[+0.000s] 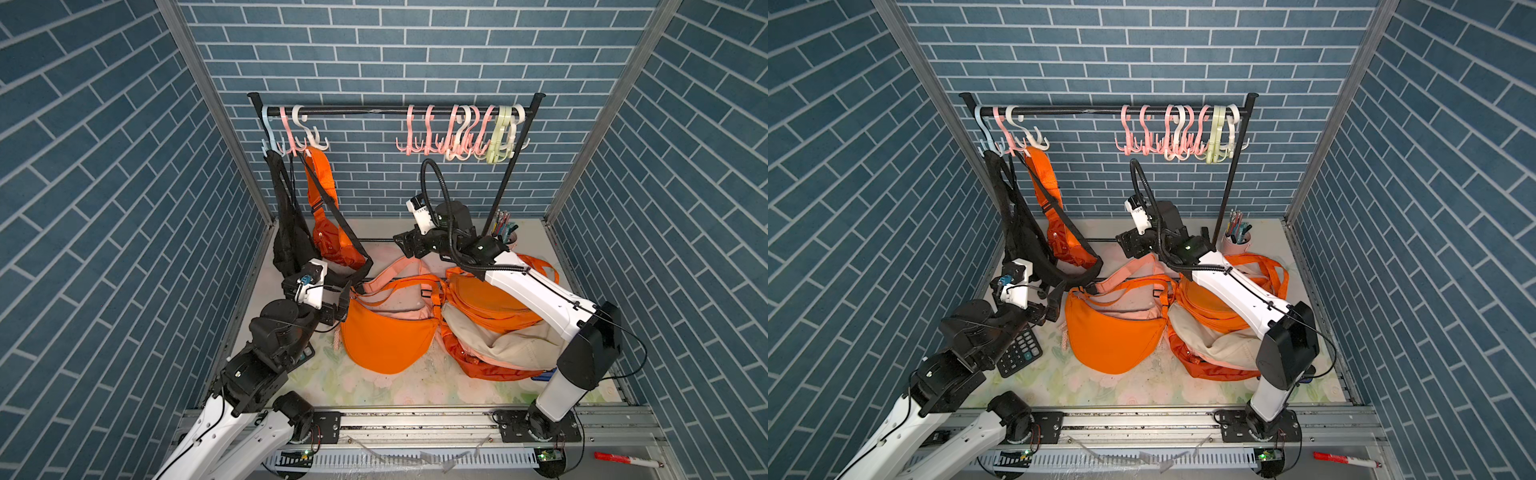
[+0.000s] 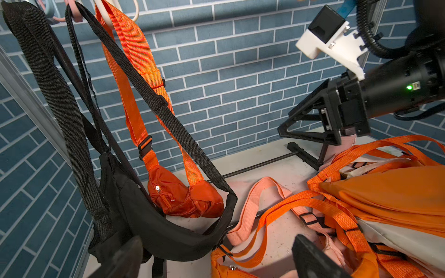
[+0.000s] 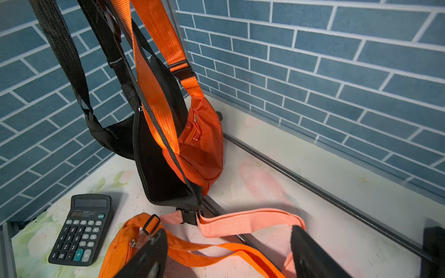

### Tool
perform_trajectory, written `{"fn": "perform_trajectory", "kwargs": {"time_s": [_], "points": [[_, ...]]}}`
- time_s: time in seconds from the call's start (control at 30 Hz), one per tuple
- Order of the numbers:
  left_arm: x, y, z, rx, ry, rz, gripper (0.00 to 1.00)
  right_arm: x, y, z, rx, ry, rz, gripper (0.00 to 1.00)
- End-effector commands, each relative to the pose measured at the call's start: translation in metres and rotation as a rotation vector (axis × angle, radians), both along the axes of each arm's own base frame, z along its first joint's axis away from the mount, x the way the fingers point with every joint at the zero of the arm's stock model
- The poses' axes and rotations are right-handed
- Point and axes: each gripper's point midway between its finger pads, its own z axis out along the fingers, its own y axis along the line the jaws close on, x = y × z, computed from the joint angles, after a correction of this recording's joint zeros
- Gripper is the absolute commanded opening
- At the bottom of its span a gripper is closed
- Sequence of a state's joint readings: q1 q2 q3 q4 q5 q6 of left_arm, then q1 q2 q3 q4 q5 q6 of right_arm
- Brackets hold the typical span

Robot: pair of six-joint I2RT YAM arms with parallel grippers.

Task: Take the bag off the hook
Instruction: Pick up the bag from the hook.

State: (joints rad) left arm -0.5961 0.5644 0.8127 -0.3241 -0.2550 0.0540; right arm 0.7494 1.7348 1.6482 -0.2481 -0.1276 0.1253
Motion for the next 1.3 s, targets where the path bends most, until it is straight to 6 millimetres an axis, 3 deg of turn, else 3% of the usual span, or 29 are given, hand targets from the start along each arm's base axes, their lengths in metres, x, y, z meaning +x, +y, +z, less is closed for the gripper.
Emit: {"fn": "perform_trajectory", "kwargs": {"time_s": [0.0,0.33,0.6,0.63,1.07,1.27], "points": [[-0.001,0.004,0.001,0.01,-0.017,0.015,0.98,0.003,0.02,0.012,0.01,-0.037,0.076,0.79],[0.0,0.007,-0.001,0.021,-0.022,0.033,0.99,0.022,0.066,0.023,0.068,-0.027,0.191,0.62],[0.001,0.006,-0.003,0.027,-0.017,0.034,0.99,0.038,0.096,0.014,0.081,-0.005,0.245,0.68],[0.002,0.007,-0.003,0.029,-0.017,0.035,0.99,0.042,0.1,0.002,0.074,0.011,0.25,0.69],[0.001,0.009,-0.001,0.03,-0.029,0.044,0.99,0.054,0.127,-0.031,0.108,0.081,0.294,0.72],[0.001,0.009,-0.002,0.036,-0.028,0.044,0.99,0.056,0.134,-0.055,0.099,0.122,0.301,0.73]]}}
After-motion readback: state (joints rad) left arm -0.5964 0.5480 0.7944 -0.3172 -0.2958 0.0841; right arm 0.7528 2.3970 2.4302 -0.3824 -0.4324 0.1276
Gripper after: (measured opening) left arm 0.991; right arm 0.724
